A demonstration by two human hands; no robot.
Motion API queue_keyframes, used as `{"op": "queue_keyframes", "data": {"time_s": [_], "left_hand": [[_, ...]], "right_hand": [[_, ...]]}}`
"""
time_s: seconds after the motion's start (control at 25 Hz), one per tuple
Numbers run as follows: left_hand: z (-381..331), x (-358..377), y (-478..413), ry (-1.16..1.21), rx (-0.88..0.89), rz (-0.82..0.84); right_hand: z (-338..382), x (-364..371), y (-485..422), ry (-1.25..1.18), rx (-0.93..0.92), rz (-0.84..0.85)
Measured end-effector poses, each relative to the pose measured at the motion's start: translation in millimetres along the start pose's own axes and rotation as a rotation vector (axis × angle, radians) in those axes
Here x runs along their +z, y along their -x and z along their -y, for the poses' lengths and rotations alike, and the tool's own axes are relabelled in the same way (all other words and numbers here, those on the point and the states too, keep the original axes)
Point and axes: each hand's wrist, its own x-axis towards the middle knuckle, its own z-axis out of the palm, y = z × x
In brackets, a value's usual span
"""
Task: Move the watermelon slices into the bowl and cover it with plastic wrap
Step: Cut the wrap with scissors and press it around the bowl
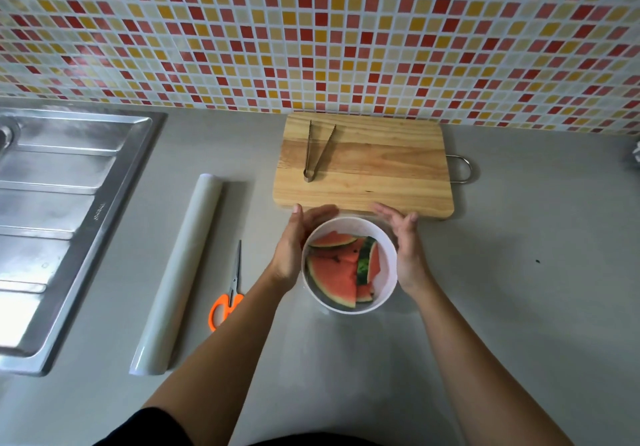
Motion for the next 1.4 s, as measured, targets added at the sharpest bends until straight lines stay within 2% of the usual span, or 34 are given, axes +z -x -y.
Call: {"op": "queue_keyframes", "data": {"time_s": [0.12, 0.32, 0.44, 0.56, 0.6, 0.68, 0.76, 0.8, 0.96, 1.16, 1.4], "left_hand": [[0.1, 9.5, -2.3, -0.01, -0.054, 0.01], [1.4, 5.8, -9.9, -0.15, -0.081, 0.004], [-1.9, 5.3, -9.5, -0.308, -0.061, 0.049], [-13.5, 1.7, -9.8, -0.546, -0.096, 0.074], [-17.2, -2.7, -10.6, -0.547, -0.083, 0.041], [-17.7, -13.3, -3.7, -0.319, 0.025, -0.124], [-3.4, -13.0, 21.1, -0.026, 0.123, -0.31], [8.4, -5.5, 37.0, 0.073, 0.136, -0.348], [45.8, 37.2, 68.8, 0.136, 0.121, -0.352], [44.2, 35.7, 48.7, 0.287, 0.198, -0.364], [39.8, 27.4, 37.5, 0.45, 0.05, -0.348]], "right_hand": [[-7.9, 9.7, -2.3, -0.113, 0.069, 0.06], [-6.5, 10.7, -9.7, -0.027, 0.179, -0.022], [-5.0, 13.1, -7.5, 0.163, 0.232, -0.048], [7.4, 7.5, -2.4, 0.493, 0.157, -0.046], [11.4, 4.6, -1.8, 0.55, 0.119, -0.025], [10.5, -2.8, 0.4, 0.441, 0.064, 0.003], [6.0, -3.9, 5.7, 0.186, 0.024, -0.025], [3.5, -1.8, 8.2, 0.089, 0.001, -0.011], [-10.9, 13.3, 12.0, -0.09, -0.003, -0.017], [-15.2, 18.6, 10.5, -0.171, 0.09, -0.075], [-4.5, 14.2, 11.5, -0.182, 0.2, -0.083]]}}
